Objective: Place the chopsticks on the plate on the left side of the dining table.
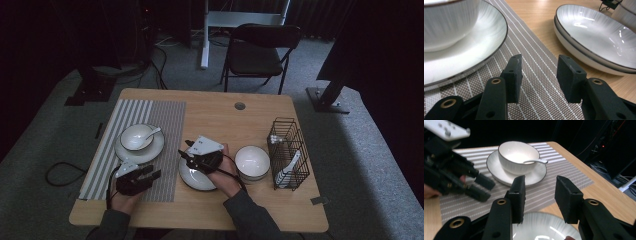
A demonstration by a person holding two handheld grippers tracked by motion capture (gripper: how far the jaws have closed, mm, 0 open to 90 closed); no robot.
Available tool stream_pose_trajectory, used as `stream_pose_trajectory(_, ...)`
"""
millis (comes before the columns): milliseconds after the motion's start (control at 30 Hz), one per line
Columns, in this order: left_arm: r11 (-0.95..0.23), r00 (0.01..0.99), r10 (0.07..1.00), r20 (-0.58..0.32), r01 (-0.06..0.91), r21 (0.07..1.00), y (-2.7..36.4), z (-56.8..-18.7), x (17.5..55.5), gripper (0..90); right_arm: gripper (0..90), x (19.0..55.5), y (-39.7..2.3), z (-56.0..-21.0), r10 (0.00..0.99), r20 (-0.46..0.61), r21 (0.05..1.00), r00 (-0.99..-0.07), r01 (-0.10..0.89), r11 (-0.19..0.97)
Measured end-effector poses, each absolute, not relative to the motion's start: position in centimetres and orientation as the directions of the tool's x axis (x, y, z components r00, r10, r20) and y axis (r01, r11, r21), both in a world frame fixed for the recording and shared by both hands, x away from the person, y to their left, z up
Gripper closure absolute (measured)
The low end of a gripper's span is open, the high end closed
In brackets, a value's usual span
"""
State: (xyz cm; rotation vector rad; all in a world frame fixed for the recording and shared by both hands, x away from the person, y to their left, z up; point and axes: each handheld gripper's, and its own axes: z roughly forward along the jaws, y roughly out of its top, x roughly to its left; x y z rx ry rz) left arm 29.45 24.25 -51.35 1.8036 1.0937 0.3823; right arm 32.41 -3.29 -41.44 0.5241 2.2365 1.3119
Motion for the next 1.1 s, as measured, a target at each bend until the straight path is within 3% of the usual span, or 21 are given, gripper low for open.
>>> stream_pose_trajectory(1100, -0.233, 0.720, 0.685, -0.111, 0.362, 0.903, 18.6, -45.5, 32.1, 56.5, 59.2, 26.2, -12.2, -47.5, 0.610, -0.180, 0.840, -0.772, 0.202, 0.504)
